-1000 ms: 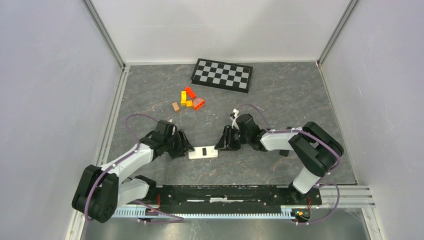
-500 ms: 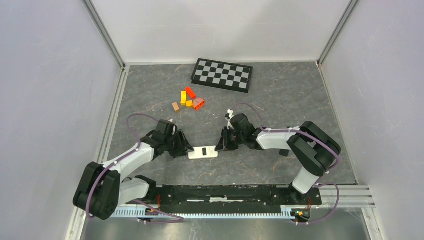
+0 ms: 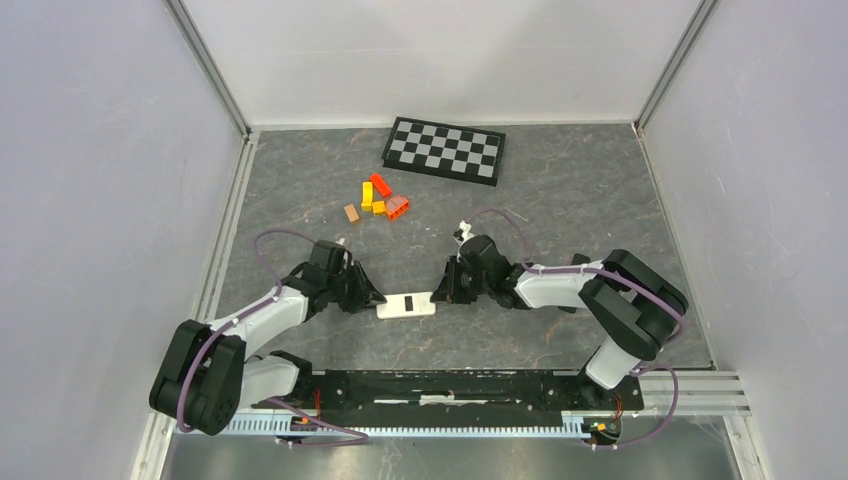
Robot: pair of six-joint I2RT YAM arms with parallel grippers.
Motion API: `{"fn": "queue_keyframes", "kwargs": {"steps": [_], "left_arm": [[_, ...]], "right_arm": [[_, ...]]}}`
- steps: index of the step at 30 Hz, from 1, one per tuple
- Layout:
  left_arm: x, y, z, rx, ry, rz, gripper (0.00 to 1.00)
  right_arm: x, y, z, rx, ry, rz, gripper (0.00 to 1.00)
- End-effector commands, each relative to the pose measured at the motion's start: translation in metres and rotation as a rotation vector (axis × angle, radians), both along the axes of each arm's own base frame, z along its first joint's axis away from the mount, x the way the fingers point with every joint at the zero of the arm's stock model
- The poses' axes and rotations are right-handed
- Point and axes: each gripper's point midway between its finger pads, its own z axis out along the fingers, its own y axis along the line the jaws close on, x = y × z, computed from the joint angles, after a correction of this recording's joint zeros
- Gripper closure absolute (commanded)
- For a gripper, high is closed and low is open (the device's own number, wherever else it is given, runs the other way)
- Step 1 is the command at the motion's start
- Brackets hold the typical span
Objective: Load the batteries into the remote control
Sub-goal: Load the battery cover into the remote control.
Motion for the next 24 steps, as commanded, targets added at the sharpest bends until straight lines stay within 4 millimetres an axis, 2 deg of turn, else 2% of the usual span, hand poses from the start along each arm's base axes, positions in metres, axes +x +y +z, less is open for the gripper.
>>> {"fn": "queue_keyframes", "kwargs": {"steps": [1, 5, 9, 14, 18, 20, 24], "left_arm": [[-0.013, -0.013, -0.007, -0.065, 0.037, -0.034, 0.79], [-0.015, -0.019, -0.008, -0.092, 0.044, -0.045, 0.81], [-0.017, -0.017, -0.012, -0.080, 0.046, -0.046, 0.83], [-0.008, -0.007, -0.007, -0.009, 0.015, -0.021, 0.80], [0.006, 0.001, 0.007, 0.048, -0.035, 0.007, 0.68], [0.015, 0.005, 0.017, 0.081, -0.065, 0.027, 0.62], [0.034, 0.015, 0.041, 0.145, -0.139, 0.065, 0.46]], "right_arm": [[-0.039, 0.026, -0.006, 0.048, 0.065, 0.024, 0.87], [-0.057, 0.052, -0.001, 0.116, 0.099, 0.054, 0.90], [-0.066, 0.058, -0.005, 0.119, 0.117, 0.045, 0.93], [-0.049, 0.034, -0.013, -0.013, 0.024, -0.009, 0.92], [-0.028, 0.005, -0.007, -0.111, -0.078, -0.072, 0.88], [-0.017, -0.009, -0.001, -0.134, -0.121, -0.102, 0.83], [0.005, -0.020, 0.033, -0.097, -0.239, -0.102, 0.68]]}}
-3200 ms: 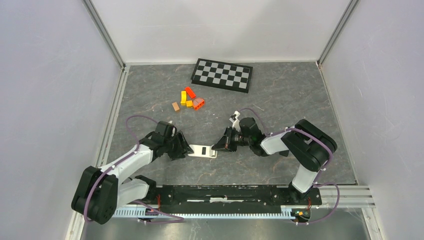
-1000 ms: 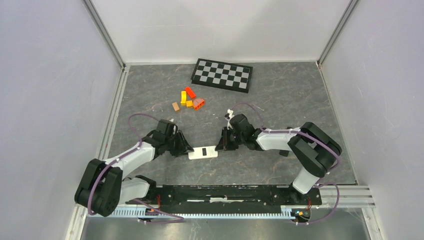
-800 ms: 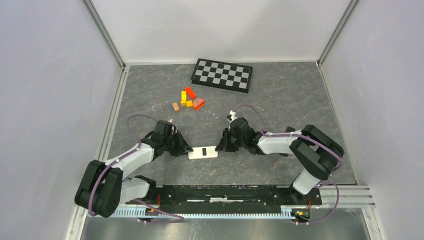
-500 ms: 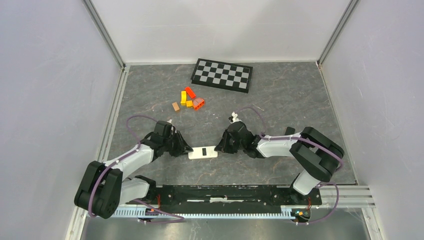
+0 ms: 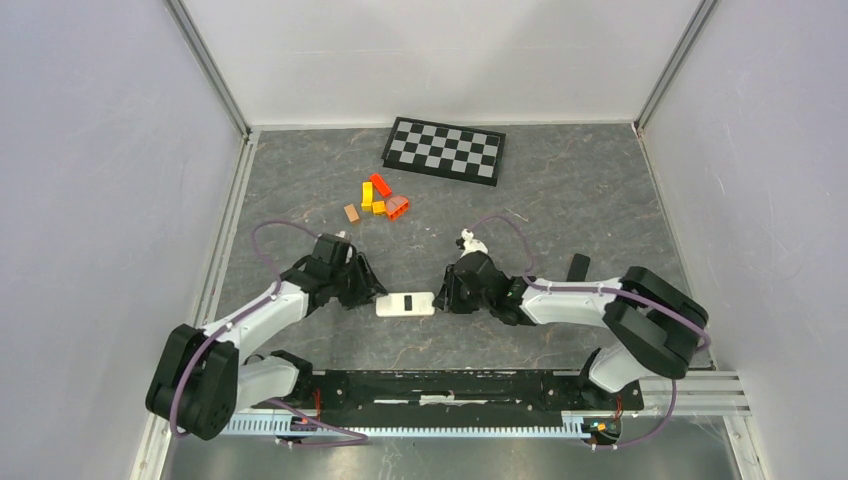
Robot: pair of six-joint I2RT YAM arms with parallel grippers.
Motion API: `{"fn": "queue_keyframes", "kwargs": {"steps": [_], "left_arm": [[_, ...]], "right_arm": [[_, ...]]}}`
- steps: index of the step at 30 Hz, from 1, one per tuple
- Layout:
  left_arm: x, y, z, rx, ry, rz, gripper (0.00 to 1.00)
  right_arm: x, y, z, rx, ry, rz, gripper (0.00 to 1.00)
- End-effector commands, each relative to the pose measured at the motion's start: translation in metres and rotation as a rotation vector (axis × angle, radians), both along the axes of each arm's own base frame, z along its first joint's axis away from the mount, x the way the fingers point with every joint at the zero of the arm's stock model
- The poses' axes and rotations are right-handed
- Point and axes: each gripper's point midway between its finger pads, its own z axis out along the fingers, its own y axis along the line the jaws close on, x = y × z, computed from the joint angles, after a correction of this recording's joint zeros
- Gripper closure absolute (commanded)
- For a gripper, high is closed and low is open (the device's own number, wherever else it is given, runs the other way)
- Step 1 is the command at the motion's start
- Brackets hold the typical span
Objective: Load the batteries into the remote control
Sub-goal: Load the battery cover into the remote control, then move the remote control to the center of the board.
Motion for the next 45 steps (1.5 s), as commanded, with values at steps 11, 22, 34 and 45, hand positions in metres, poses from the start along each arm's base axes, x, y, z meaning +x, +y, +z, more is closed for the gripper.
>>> {"fn": "queue_keyframes", "kwargs": {"steps": [11, 22, 34, 45], "left_arm": [[0.053, 0.052, 0.116, 0.260, -0.309, 0.143, 0.00], [0.021, 0.100, 0.210, 0.286, -0.531, 0.315, 0.00], [0.010, 0.090, 0.256, 0.221, -0.618, 0.232, 0.00], [0.010, 0.072, 0.249, 0.190, -0.587, 0.131, 0.00]], "right_arm": [[0.017, 0.012, 0.100, -0.144, -0.606, 0.572, 0.02], [0.012, 0.056, 0.036, -0.436, -0.662, 1.038, 0.02], [0.024, 0.064, -0.007, -0.572, -0.581, 1.174, 0.17], [0.075, 0.023, 0.024, -0.560, -0.506, 0.576, 0.64]]}}
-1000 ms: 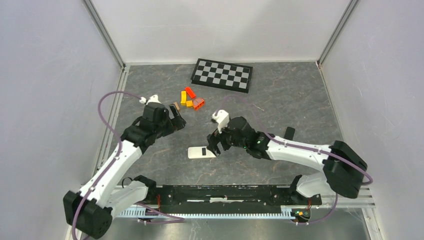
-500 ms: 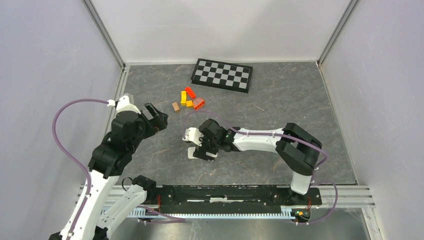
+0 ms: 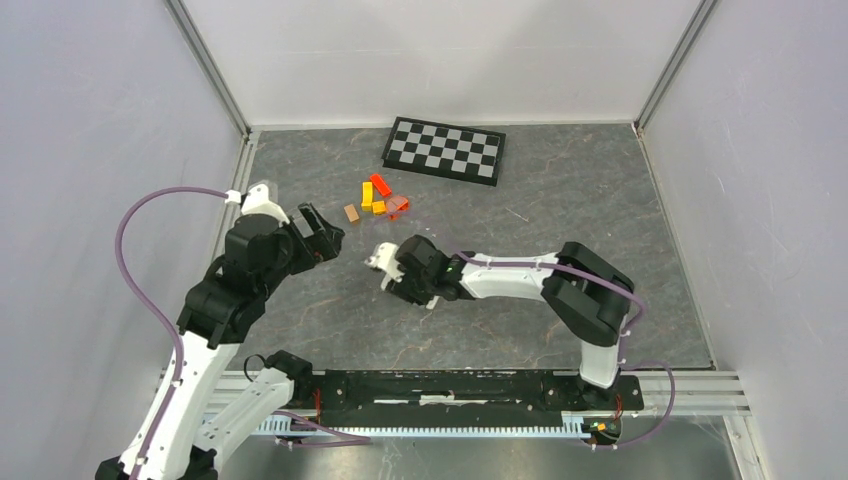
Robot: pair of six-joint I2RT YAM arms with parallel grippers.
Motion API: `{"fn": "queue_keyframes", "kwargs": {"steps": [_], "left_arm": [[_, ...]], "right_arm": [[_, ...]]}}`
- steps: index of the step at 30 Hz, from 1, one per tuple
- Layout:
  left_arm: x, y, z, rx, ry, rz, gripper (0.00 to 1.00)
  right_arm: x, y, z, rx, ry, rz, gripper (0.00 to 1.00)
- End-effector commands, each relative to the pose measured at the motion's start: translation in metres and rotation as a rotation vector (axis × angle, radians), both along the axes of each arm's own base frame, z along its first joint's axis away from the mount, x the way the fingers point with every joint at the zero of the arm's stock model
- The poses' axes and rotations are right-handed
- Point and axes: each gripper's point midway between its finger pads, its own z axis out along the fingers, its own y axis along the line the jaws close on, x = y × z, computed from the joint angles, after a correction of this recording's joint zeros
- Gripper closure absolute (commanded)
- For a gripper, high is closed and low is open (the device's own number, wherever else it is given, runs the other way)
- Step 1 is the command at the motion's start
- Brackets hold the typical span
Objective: Load the batteries into the remote control
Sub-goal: Move the remote control to the center of the board.
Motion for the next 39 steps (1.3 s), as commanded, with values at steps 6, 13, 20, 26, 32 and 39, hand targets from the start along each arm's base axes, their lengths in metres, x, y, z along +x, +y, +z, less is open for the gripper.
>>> {"fn": "queue_keyframes", "kwargs": {"steps": [6, 13, 20, 26, 32, 39], "left_arm": [[-0.005, -0.012, 0.001, 0.018, 0.005, -0.113, 0.00], [-0.009, -0.022, -0.013, -0.009, 0.058, -0.150, 0.00], [-0.012, -0.024, -0.026, -0.015, 0.122, -0.151, 0.00], [-0.015, -0.023, -0.026, -0.014, 0.134, -0.152, 0.00], [-0.022, -0.016, -0.015, 0.022, 0.127, -0.151, 0.00], [-0.035, 0.005, 0.020, 0.056, 0.019, -0.103, 0.00]], "right_arm": [[0.067, -0.167, 0.048, 0.184, -0.123, -1.007, 0.63], [0.041, -0.271, 0.013, 0.157, -0.051, -1.338, 0.59], [0.031, -0.290, -0.002, 0.138, -0.003, -1.409, 0.56], [0.029, -0.291, -0.002, 0.150, 0.020, -1.396, 0.23], [0.038, -0.279, 0.040, 0.274, -0.014, -1.311, 0.02], [0.015, -0.312, 0.130, 0.442, -0.200, -1.316, 0.02]]}}
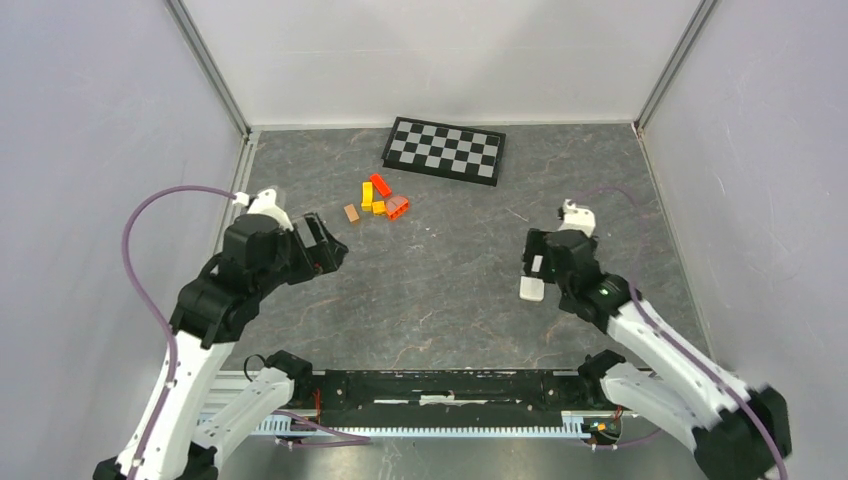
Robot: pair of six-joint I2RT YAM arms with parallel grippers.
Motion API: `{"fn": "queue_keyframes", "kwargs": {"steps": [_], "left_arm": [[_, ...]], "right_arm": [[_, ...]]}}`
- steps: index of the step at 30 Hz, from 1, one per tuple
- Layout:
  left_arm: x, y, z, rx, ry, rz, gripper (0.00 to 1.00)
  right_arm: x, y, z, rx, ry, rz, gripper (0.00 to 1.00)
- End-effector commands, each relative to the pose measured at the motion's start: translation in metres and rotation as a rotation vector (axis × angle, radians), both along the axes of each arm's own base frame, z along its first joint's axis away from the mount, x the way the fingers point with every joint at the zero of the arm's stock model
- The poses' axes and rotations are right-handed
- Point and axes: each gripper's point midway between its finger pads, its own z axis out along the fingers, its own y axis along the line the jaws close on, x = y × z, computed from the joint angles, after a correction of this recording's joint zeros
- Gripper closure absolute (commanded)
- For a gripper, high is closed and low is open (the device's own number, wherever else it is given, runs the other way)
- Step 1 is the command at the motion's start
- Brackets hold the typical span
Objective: Load the batteries into the remote control
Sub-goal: Move the remote control to the center of the board, then reset both arms
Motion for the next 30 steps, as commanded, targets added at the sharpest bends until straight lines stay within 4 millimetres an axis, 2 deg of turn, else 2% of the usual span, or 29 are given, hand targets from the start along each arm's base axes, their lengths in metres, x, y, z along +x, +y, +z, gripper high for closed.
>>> {"fn": "queue_keyframes", "kwargs": {"steps": [1, 5, 8, 11, 17, 21, 30], "left_arm": [[-0.012, 0.020, 0.041, 0.041, -0.139, 0.018, 0.00], [-0.029, 0.034, 0.064, 0.043, -0.209, 0.043, 0.00], [-0.045, 0.043, 0.079, 0.039, -0.262, 0.048, 0.00], [-0.059, 0.049, 0.092, 0.051, -0.336, 0.020, 0.00], [-0.084, 0.076, 0.095, 0.077, -0.388, 0.102, 0.00], [-0.097, 0.085, 0.098, 0.060, -0.428, 0.128, 0.00], [-0.098, 0.086, 0.098, 0.066, -0.429, 0.127, 0.00]], "right_arm": [[-0.017, -0.036, 0.067, -0.027, -0.150, -0.084, 0.02], [-0.048, -0.082, 0.142, -0.034, -0.321, -0.218, 0.02], [-0.080, -0.117, 0.195, -0.030, -0.448, -0.303, 0.02], [-0.108, -0.148, 0.231, -0.036, -0.536, -0.387, 0.02], [-0.141, -0.183, 0.261, -0.037, -0.628, -0.495, 0.02], [-0.157, -0.200, 0.272, -0.041, -0.660, -0.560, 0.02], [-0.156, -0.198, 0.262, -0.027, -0.641, -0.562, 0.02]]}}
